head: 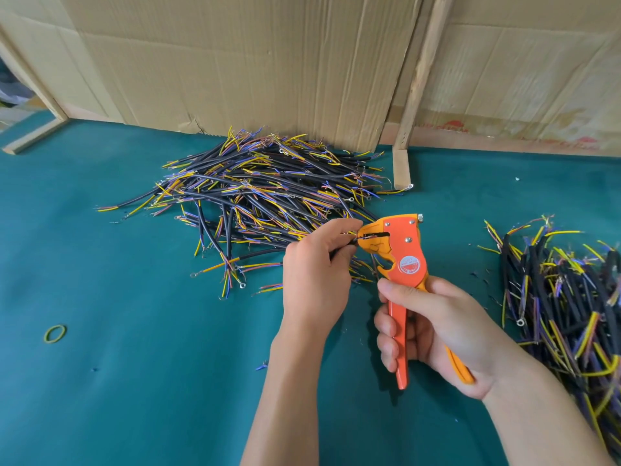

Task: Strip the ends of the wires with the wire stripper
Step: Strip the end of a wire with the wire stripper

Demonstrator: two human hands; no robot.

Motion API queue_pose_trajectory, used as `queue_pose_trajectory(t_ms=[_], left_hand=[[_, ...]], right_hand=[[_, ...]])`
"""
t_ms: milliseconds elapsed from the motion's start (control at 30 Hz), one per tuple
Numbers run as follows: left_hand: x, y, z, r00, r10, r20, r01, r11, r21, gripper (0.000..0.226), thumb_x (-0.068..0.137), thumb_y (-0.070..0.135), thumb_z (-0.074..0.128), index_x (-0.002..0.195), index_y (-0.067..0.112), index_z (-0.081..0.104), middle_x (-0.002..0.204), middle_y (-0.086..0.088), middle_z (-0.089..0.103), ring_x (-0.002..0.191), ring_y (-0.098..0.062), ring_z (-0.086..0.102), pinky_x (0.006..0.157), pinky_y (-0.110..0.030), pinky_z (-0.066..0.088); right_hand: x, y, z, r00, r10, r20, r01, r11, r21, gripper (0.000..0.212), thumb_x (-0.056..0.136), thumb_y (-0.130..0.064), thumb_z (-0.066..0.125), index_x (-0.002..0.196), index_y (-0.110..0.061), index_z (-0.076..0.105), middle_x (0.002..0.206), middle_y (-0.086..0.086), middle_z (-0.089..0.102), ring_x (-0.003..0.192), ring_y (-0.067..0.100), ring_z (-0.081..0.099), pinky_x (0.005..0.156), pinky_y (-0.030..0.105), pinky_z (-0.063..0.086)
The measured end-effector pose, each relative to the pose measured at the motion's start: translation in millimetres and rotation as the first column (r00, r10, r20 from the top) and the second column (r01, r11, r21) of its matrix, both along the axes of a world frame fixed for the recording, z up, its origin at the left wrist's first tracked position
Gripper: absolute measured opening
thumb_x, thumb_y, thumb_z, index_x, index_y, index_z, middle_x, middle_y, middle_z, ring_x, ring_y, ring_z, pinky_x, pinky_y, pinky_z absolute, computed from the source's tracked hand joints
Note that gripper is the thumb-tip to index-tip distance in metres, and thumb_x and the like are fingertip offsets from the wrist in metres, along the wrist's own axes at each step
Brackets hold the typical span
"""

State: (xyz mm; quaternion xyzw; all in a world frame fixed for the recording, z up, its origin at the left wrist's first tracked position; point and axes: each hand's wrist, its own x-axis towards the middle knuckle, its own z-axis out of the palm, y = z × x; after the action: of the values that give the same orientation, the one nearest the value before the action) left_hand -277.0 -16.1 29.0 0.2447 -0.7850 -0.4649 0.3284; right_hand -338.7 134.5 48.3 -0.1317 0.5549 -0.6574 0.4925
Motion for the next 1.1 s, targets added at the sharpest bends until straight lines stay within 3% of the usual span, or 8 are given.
queue_pose_trajectory(t_ms=[300,400,533,633,733,867,1000,1100], left_hand=[[1.0,-0.8,0.0,1.000,-0.012,0.012,0.012,1.000,0.002,0.040,0.087,-0.004,0.064,0.110,0.028,0.074,0.090,0.008,0.079,0.091,-0.009,0.071,0.085,-0.034,0.056],[0.9,-0.1,-0.6,1.000,-0.013,0.011,0.013,1.000,0.005,0.040,0.088,-0.003,0.065,0.112,0.028,0.072,0.090,0.009,0.078,0.089,-0.014,0.071,0.085,-0.035,0.055],[1.2,0.8,0.7,1.000,-0.007,0.025,0.008,1.000,-0.019,0.055,0.088,0.000,0.067,0.132,0.032,0.059,0.092,0.021,0.074,0.089,-0.024,0.067,0.087,-0.038,0.053],[1.5,0.9,0.9,1.000,0.002,0.012,-0.001,1.000,-0.020,0.066,0.087,-0.001,0.067,0.141,0.033,0.048,0.092,0.021,0.075,0.087,-0.021,0.067,0.085,-0.039,0.053],[1.2,1.1,-0.1,1.000,0.005,0.008,-0.005,1.000,-0.025,0.068,0.087,0.000,0.068,0.142,0.033,0.046,0.093,0.025,0.073,0.087,-0.018,0.067,0.085,-0.037,0.053],[0.2,0.0,-1.8,1.000,-0.008,0.000,0.008,0.999,-0.041,0.065,0.087,0.000,0.068,0.141,0.031,0.048,0.079,0.035,0.069,0.086,-0.018,0.065,0.085,-0.035,0.051],[-0.8,1.8,-1.2,0.999,-0.020,-0.027,0.019,0.999,-0.050,0.061,0.088,0.001,0.067,0.139,0.030,0.050,0.084,0.031,0.069,0.082,-0.025,0.062,0.086,-0.037,0.053],[-1.5,1.3,-1.6,0.999,-0.008,-0.040,0.007,1.000,-0.026,0.061,0.088,0.002,0.068,0.138,0.031,0.051,0.088,0.031,0.069,0.083,-0.020,0.064,0.085,-0.035,0.052]], right_hand=[[-1.4,2.0,-1.0,1.000,0.025,0.003,-0.025,1.000,-0.003,0.028,0.084,-0.023,0.077,0.088,-0.007,0.053,0.070,0.020,0.054,0.055,0.033,0.053,0.053,0.044,0.053],[-1.0,2.0,-1.5,1.000,0.030,-0.001,-0.030,1.000,-0.002,0.030,0.084,-0.022,0.078,0.087,-0.008,0.052,0.069,0.020,0.053,0.054,0.033,0.053,0.053,0.043,0.052],[-0.9,1.1,-2.4,1.000,0.011,0.002,-0.011,1.000,0.006,0.033,0.082,-0.023,0.081,0.085,-0.010,0.051,0.065,0.018,0.050,0.049,0.030,0.048,0.048,0.039,0.048],[-0.8,0.4,-1.8,1.000,-0.029,-0.002,0.029,1.000,0.004,0.031,0.079,-0.028,0.078,0.075,-0.014,0.050,0.061,0.014,0.044,0.044,0.025,0.040,0.044,0.033,0.040],[-0.8,0.5,-1.2,0.999,-0.035,-0.006,0.035,0.999,-0.001,0.030,0.078,-0.028,0.077,0.075,-0.014,0.051,0.060,0.014,0.043,0.043,0.025,0.039,0.043,0.032,0.039],[-0.6,0.8,-1.6,0.999,-0.043,-0.013,0.043,0.999,0.010,0.033,0.079,-0.029,0.077,0.080,-0.012,0.048,0.060,0.013,0.042,0.043,0.024,0.038,0.043,0.032,0.038],[-0.5,-0.2,-1.7,0.997,-0.063,-0.054,0.064,0.998,0.012,0.031,0.078,-0.032,0.076,0.068,-0.017,0.050,0.056,0.009,0.038,0.039,0.022,0.032,0.042,0.028,0.035],[-0.6,-0.1,-2.5,0.995,-0.072,-0.069,0.073,0.997,0.006,0.034,0.081,-0.034,0.074,0.063,-0.018,0.050,0.053,0.008,0.035,0.036,0.021,0.029,0.041,0.026,0.033]])
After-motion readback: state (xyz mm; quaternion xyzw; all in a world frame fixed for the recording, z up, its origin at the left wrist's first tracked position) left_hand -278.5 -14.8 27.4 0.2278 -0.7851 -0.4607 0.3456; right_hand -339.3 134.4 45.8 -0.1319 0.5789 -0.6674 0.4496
